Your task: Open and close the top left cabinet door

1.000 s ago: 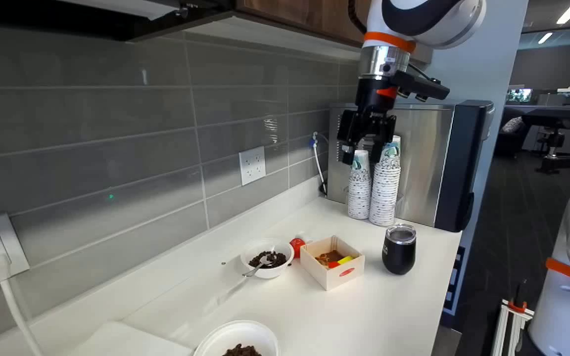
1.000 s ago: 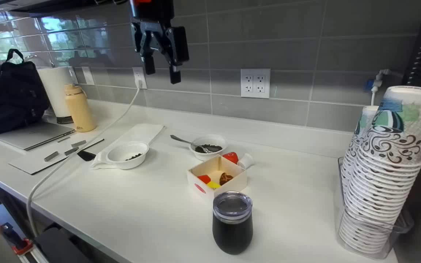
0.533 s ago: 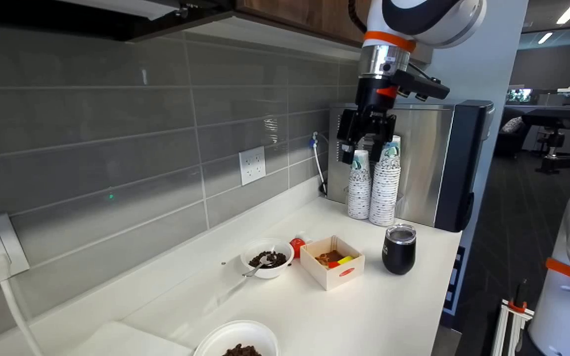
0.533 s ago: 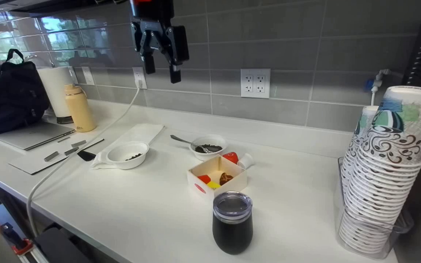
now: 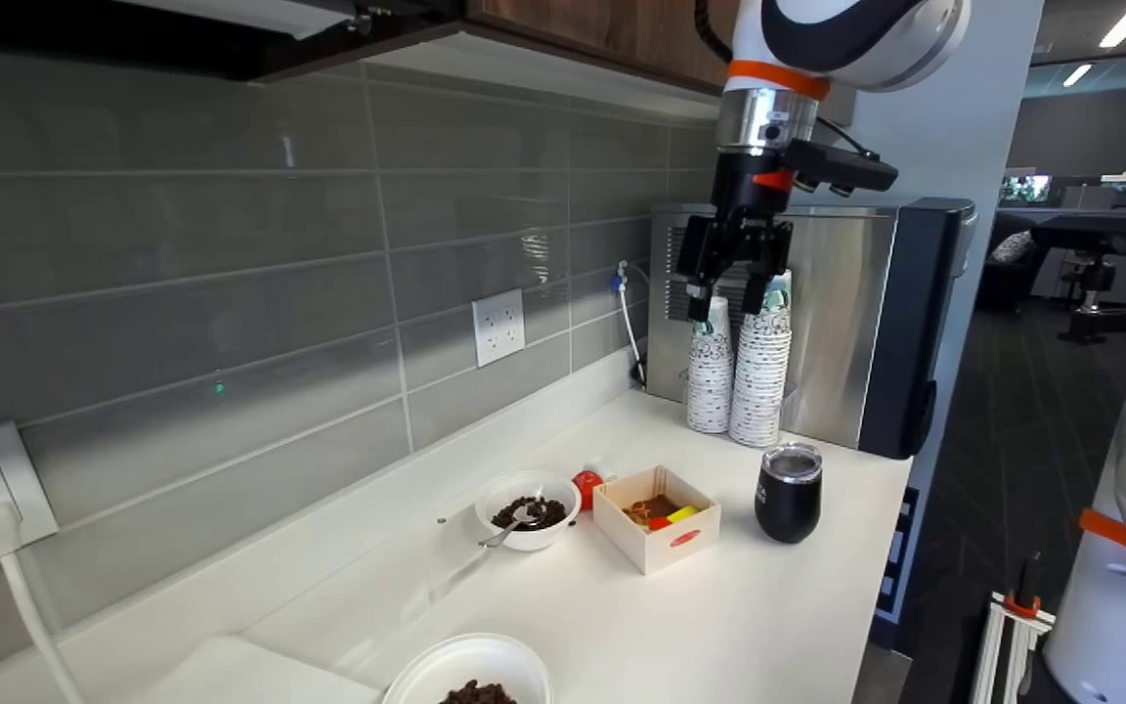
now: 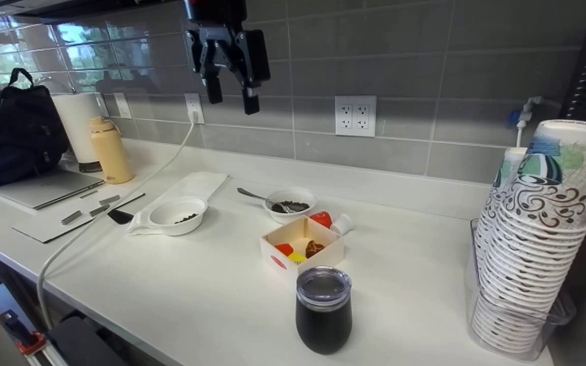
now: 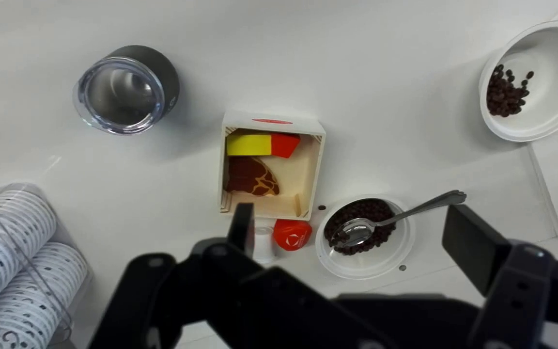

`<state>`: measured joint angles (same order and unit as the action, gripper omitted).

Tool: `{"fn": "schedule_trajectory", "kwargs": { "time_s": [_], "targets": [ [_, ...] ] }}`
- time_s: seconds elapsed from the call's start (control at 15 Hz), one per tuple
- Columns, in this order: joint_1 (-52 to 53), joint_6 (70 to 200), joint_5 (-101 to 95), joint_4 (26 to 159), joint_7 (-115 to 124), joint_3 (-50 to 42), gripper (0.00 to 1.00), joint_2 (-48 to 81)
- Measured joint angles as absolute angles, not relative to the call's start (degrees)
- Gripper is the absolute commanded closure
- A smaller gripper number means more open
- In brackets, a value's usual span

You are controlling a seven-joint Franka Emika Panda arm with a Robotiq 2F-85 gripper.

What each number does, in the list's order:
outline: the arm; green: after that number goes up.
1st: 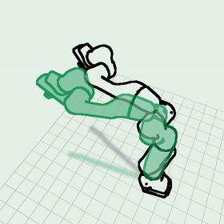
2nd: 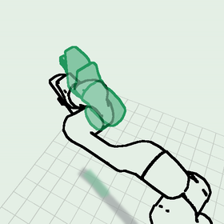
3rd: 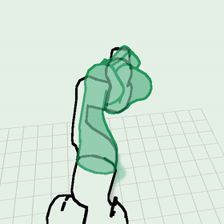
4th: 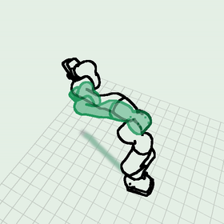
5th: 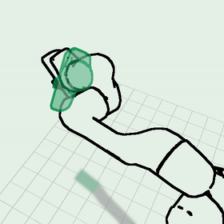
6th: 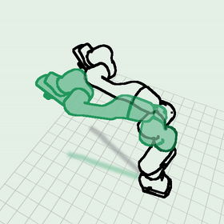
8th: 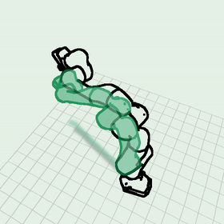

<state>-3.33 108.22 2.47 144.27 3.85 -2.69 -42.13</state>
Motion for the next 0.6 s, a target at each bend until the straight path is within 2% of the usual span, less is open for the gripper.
{"fn": "schedule_trajectory", "kwargs": {
  "time_s": [0.6],
  "targets": [
    [-12.8,105.0,-7.7,142.4,4.7,-3.4,0.00,-58.4]
  ]
}}
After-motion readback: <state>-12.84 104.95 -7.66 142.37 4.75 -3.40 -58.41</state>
